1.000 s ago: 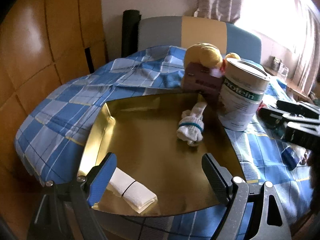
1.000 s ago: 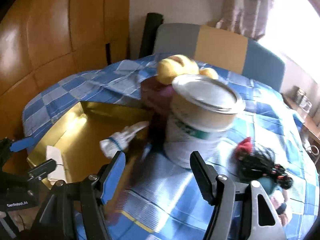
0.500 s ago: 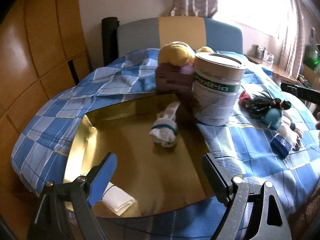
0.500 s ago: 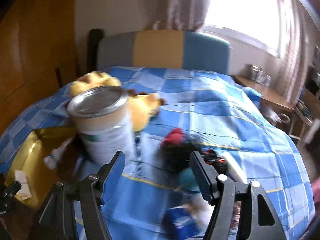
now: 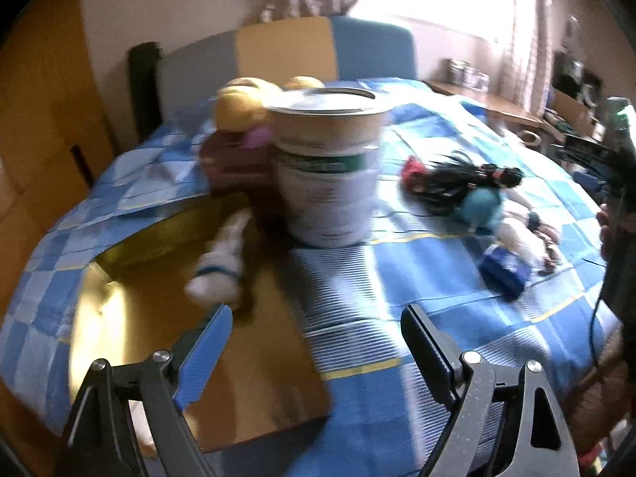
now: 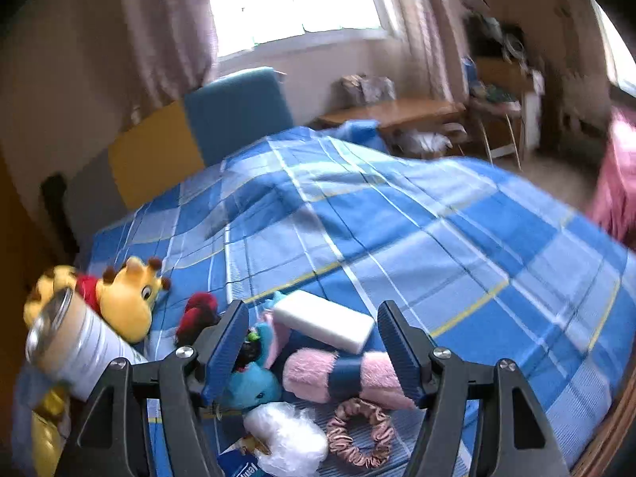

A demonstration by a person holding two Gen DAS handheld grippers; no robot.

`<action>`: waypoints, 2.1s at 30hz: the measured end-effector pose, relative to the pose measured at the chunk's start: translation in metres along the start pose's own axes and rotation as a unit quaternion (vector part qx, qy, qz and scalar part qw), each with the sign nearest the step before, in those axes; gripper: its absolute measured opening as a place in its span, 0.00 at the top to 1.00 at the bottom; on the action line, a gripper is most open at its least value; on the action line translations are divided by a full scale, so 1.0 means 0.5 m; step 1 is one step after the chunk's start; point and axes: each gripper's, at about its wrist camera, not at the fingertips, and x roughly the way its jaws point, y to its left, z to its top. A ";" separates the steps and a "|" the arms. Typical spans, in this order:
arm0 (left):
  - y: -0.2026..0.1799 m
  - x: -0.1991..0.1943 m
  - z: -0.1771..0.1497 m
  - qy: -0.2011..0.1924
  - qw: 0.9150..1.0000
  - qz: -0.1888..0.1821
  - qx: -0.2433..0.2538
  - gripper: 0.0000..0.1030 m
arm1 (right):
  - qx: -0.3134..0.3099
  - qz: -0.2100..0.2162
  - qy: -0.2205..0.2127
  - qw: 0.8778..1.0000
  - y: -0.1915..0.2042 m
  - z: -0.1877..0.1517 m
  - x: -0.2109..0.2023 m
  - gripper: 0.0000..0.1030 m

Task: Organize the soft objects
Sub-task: 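Move both tools back toward the remaining soft toys on the bed, then grasp the black-haired doll with the left tool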

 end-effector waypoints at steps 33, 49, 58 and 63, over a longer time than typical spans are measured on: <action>-0.330 0.354 0.362 0.163 0.966 -0.185 -0.084 0.09 | 0.125 0.076 0.071 0.987 -0.067 -0.009 0.043 0.34; -0.264 0.272 0.318 0.115 0.968 -0.222 0.007 0.92 | 0.140 0.084 0.091 0.982 -0.077 -0.018 0.060 0.34; -0.136 0.226 0.119 0.162 0.967 -0.196 -0.016 0.92 | 0.135 0.068 0.101 0.983 -0.074 -0.022 0.065 0.34; -0.101 0.175 0.061 0.146 0.971 -0.187 -0.017 0.77 | 0.135 0.060 0.108 0.983 -0.075 -0.024 0.071 0.34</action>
